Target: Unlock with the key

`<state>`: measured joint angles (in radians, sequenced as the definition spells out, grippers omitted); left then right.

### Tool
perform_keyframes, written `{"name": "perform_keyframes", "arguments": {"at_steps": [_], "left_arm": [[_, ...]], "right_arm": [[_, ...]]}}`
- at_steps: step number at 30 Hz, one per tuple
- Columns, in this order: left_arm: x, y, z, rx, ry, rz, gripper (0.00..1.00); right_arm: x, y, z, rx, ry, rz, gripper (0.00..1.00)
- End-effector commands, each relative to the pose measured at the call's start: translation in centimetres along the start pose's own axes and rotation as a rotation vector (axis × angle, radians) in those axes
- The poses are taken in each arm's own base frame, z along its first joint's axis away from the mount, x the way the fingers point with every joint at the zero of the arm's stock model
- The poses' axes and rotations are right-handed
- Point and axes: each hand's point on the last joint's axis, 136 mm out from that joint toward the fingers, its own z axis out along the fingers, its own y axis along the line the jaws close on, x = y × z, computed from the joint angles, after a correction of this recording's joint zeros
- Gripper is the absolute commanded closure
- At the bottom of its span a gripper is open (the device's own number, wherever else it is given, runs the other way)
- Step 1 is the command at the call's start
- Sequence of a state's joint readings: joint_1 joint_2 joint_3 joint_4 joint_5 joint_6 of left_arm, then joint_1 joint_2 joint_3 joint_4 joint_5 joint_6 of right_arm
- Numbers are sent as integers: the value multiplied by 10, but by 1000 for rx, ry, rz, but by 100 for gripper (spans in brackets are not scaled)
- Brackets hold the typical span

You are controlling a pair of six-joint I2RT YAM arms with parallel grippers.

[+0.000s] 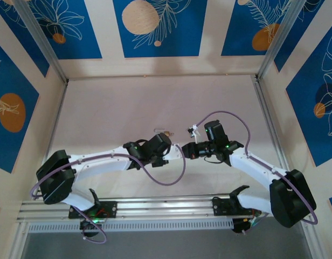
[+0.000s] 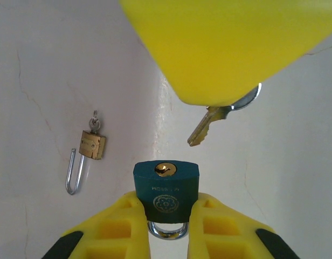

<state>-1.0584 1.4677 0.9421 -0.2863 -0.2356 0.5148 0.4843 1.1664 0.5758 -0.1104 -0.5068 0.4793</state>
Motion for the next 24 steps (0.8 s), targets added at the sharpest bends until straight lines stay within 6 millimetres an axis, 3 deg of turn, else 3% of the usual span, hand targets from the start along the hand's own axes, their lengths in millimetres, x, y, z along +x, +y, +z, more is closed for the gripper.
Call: {"name": "perform_keyframes", "arguments": {"at_steps": [1,24], "left_arm": [[-7,1,-9,-22,-28,33,84],[-7,-5,-9,-23,-16,60,86]], "right_arm": [[-8,11,0,-50,-2,-32,100],[-4,5,5,-84,26,3,100]]}}
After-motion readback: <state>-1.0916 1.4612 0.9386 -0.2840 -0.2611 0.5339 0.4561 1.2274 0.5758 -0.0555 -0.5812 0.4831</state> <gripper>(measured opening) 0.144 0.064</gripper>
